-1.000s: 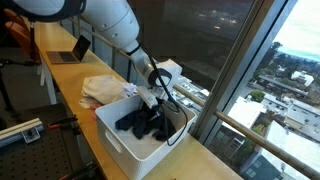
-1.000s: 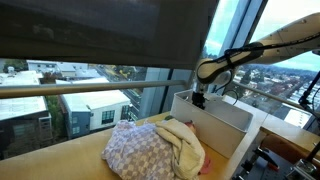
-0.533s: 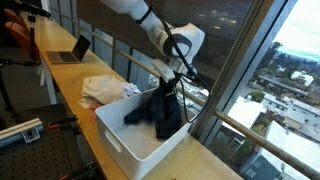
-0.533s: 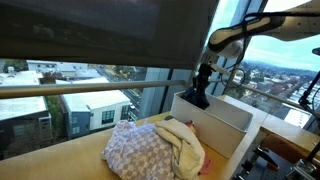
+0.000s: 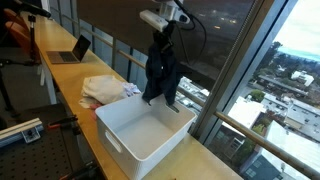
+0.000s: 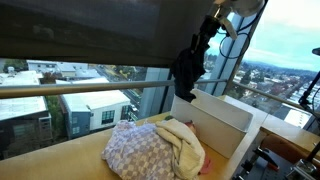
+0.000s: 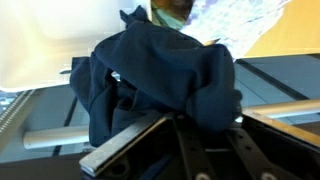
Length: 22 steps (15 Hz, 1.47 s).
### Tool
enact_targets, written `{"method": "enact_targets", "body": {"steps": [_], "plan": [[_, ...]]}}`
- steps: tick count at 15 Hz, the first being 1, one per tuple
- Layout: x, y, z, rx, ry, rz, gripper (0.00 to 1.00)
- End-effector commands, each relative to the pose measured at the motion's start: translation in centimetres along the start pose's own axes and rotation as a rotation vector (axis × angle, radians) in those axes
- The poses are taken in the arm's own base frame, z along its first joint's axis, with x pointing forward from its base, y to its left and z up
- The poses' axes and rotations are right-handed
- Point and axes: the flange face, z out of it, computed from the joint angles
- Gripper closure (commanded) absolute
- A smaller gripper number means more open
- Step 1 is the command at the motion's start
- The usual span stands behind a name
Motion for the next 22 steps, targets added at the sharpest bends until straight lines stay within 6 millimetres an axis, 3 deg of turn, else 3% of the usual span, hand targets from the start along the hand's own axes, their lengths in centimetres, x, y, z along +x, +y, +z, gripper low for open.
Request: {"method": "enact_targets", "body": {"steps": [1, 2, 6, 9, 11, 12, 14, 16, 21, 22], "plan": [[-3.1, -9.0, -2.7, -0.014, 0.007, -0.127, 0.96], [-4.1, -11.7, -3.2, -0.014, 0.004, -0.155, 0.96], [-9.4, -22.4, -2.3, -0.036, -0.020, -0.244, 0.96], [-14.7, -29.7, 0.3, -0.058, -0.064, -0.280, 0.96], [-17.5, -32.9, 2.6, -0.076, -0.093, -0.293, 0.96], [-18.7, -34.0, 3.8, -0.084, -0.111, -0.293, 0.59], [-20.1, -35.0, 5.3, -0.092, -0.142, -0.283, 0.51], [-20.3, -34.3, 5.8, -0.095, -0.159, -0.263, 0.36], [-16.9, -28.4, 3.6, -0.056, -0.157, -0.156, 0.01], [-16.2, -26.7, 3.0, -0.039, -0.155, -0.128, 0.00]]}}
